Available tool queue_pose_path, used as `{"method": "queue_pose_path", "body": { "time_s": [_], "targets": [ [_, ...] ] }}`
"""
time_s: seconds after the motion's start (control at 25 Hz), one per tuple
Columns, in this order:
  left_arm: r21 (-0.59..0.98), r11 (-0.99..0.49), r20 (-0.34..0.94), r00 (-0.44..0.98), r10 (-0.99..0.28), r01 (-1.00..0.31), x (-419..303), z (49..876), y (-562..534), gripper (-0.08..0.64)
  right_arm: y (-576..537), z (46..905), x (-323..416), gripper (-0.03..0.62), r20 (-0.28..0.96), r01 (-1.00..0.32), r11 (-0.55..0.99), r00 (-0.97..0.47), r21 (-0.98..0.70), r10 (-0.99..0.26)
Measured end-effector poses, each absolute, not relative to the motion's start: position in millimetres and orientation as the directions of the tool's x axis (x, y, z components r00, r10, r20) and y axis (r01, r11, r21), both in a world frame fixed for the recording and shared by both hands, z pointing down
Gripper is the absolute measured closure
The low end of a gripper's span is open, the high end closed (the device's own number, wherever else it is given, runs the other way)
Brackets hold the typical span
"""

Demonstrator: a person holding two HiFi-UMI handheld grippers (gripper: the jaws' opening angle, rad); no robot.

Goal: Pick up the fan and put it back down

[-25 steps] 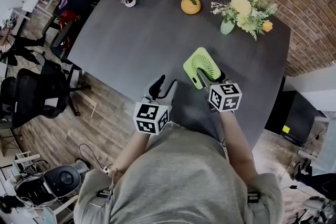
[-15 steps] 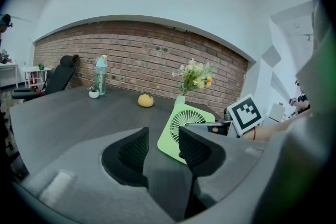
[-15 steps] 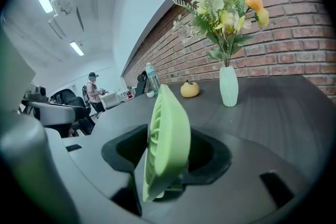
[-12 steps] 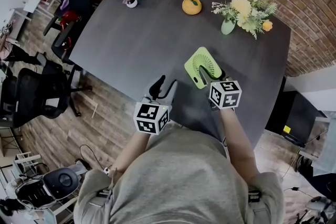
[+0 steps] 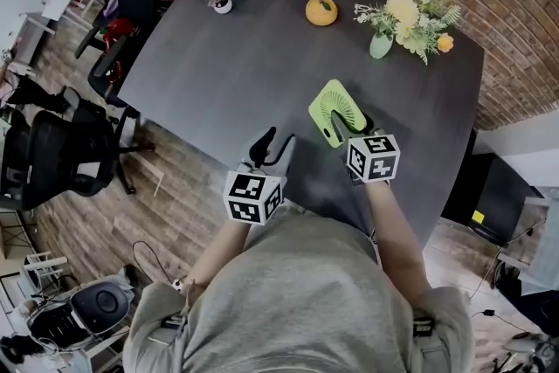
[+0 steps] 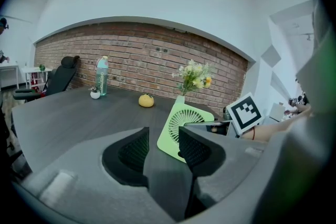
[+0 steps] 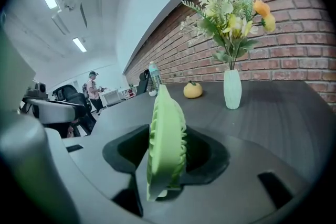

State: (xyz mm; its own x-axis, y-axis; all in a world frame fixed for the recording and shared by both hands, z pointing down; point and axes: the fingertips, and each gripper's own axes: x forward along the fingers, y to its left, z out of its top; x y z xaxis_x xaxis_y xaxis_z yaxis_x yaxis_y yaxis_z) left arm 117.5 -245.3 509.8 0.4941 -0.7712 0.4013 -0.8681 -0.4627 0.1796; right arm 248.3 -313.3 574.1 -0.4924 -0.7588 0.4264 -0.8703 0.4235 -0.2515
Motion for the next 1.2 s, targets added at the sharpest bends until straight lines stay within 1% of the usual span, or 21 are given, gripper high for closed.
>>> {"method": "queue_pose_path", "body": {
  "time_s": [0.76, 1.2],
  "targets": [
    [0.194, -0.427, 0.391, 0.469, -0.792, -0.883, 109.5, 507.6, -238.4, 0.393, -305.1, 558.5, 250.2, 0.403, 0.406, -0.875, 0.402, -0.482, -0.269, -0.777],
    [0.211, -0.42, 0.385, 0.47, -0.794, -0.883, 99.3, 508.6, -236.2, 0.393, -295.1, 546.6, 247.7, 0.404, 0.405, -0.883, 0.397, -0.468, -0.251, -0.785]
  ]
}}
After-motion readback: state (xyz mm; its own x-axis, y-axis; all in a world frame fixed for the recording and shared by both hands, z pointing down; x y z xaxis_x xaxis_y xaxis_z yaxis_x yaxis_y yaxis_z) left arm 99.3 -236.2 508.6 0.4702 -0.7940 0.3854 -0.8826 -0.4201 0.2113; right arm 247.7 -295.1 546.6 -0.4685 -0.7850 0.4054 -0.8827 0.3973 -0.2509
